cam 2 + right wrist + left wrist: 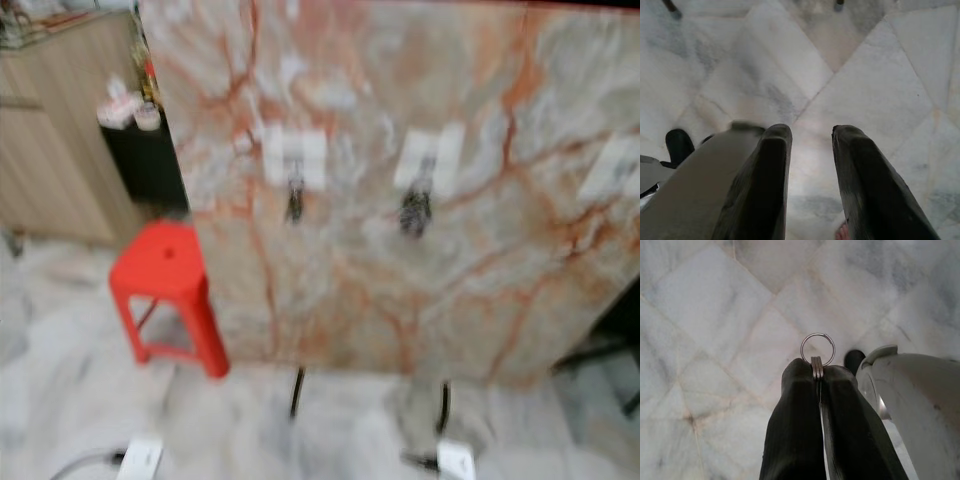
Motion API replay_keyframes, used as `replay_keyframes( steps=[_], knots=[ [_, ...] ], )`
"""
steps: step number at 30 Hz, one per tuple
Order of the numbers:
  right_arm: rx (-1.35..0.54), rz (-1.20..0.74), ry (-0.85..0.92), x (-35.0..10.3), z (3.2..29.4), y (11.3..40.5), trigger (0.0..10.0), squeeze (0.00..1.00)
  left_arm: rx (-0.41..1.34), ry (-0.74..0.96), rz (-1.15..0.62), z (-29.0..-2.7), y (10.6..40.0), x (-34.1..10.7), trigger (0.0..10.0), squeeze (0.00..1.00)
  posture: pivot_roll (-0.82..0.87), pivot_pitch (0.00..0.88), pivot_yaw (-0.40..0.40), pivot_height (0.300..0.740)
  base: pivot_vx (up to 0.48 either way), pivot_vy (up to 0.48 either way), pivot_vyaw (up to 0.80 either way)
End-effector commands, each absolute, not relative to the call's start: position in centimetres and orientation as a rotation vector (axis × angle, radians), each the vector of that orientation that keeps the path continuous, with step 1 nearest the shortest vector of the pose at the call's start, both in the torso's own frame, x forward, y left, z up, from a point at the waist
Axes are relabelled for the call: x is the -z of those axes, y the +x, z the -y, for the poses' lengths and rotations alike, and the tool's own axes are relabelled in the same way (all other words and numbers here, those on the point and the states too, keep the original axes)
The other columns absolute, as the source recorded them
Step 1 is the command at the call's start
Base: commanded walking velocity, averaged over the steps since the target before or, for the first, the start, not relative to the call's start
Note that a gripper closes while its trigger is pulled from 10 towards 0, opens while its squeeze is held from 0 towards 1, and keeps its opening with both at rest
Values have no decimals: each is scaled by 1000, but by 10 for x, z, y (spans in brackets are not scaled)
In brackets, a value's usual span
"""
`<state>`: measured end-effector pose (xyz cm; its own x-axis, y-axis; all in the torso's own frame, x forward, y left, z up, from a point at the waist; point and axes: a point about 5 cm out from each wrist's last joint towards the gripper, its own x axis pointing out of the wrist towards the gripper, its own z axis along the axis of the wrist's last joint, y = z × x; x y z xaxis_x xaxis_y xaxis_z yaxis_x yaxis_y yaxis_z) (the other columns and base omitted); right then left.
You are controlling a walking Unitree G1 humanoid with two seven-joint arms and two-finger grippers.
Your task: Hang keys on a hook
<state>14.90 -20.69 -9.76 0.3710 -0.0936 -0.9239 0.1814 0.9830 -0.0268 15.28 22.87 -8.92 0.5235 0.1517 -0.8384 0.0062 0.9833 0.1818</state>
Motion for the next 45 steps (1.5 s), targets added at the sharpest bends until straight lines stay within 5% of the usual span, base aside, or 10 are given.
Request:
replay_keyframes(
  steps=[1, 45],
  knots=[
    [194, -1180, 83, 97, 213, 147, 10000, 0, -84, 169, -998, -226, 159, 87, 10000, 0, 5, 0, -8, 723, 0, -480, 0],
    [193, -1188, 72, 99, 211, 145, 10000, 0, -57, 164, -977, -218, 168, 85, 10000, 0, -15, 0, 0, 723, 0, -477, 0]
  ],
)
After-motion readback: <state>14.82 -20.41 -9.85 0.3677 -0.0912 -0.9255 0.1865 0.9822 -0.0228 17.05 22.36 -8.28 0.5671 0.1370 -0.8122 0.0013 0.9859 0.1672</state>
